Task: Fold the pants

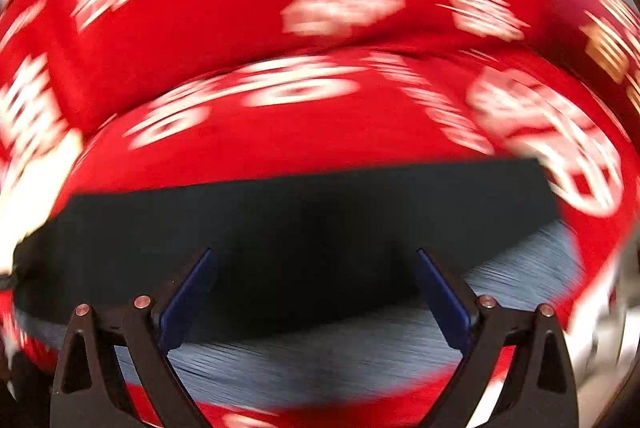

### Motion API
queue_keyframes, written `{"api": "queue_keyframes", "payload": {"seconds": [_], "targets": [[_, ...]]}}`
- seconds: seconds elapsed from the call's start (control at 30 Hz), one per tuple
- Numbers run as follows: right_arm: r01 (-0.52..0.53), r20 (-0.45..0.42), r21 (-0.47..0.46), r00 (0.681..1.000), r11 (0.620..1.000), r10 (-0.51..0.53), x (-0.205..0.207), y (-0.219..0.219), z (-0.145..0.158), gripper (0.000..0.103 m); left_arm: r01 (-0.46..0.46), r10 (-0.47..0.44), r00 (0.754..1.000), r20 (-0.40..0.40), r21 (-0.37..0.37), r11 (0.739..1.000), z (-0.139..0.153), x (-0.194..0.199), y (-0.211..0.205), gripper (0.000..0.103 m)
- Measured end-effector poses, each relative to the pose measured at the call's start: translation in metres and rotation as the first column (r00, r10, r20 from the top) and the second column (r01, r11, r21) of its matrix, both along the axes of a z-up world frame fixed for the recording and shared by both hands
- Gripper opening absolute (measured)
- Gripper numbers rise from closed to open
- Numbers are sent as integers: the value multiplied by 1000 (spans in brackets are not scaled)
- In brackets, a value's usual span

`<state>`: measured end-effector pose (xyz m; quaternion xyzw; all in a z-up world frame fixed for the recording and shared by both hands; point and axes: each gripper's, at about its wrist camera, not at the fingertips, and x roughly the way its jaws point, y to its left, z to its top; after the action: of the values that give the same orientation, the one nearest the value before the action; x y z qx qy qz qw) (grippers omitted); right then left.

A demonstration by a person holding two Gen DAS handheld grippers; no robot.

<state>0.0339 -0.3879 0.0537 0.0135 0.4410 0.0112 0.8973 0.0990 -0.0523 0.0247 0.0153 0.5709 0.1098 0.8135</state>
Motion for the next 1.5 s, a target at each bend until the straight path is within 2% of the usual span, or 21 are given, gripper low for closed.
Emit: {"api": "queue_keyframes", "payload": {"seconds": [0.13,0.27,0.37,0.43,0.5,0.57,0.63,0.7,0.77,0.83,0.87,0.97,1.07,1.17,1.27,1.33,1.4,1.5], "targets": [[-132,-86,-34,988,991,129,42,82,-23,99,21,-20,1000,-12,101,995,-6,31,-33,103],[-96,-85,-100,992,990,88,63,93,-31,99,13,-10,1000,-17,193,981,-10,53,-36,103],[-16,-83,-106,997,994,7,74,59,-28,100,-19,27,999,-34,232,973,-16,65,-16,103],[71,-74,-102,994,992,-79,79,27,-23,101,-40,50,998,-41,216,976,-20,71,-1,103],[169,-71,-119,981,978,-179,81,-13,-20,101,-56,65,997,-41,187,981,-16,69,11,103],[245,-78,-111,964,963,-254,74,-53,-19,102,-61,69,997,-37,189,980,-17,65,18,103],[296,-77,-114,949,948,-305,65,-88,-19,102,-59,67,997,-37,186,981,-17,63,23,103],[326,-68,-77,941,942,-332,52,-116,-17,102,-64,73,997,-41,175,982,-17,59,31,103],[388,-65,-76,917,918,-393,40,-136,-13,103,-79,85,996,-34,144,986,-11,53,40,103],[442,-59,-50,894,895,-445,29,-146,-7,103,-91,91,996,10,79,993,2,37,55,103],[448,-39,-46,892,893,-450,21,-145,-2,103,-100,98,995,34,51,994,8,27,65,103],[379,19,-55,925,924,-378,-3,-106,10,103,-129,128,989,74,17,991,13,-8,101,103],[242,0,-43,970,969,-242,-23,-46,8,103,-205,204,978,46,29,978,-1,-40,136,103],[95,-10,-71,995,993,-96,-36,20,3,103,-241,242,970,35,-37,970,-15,-72,155,103],[-36,-20,-71,999,997,35,-42,81,-4,103,-250,252,968,19,-81,965,-30,-93,158,103],[-110,-55,-102,993,989,105,-43,116,-18,103,-254,257,966,16,-97,962,-39,-99,160,103],[-148,-82,-136,987,979,138,-48,133,-31,102,-260,264,964,22,-116,959,-42,-106,165,103],[-166,-88,-210,985,963,151,-59,141,-43,102,-255,258,966,21,-100,962,-44,-117,163,103]]}}
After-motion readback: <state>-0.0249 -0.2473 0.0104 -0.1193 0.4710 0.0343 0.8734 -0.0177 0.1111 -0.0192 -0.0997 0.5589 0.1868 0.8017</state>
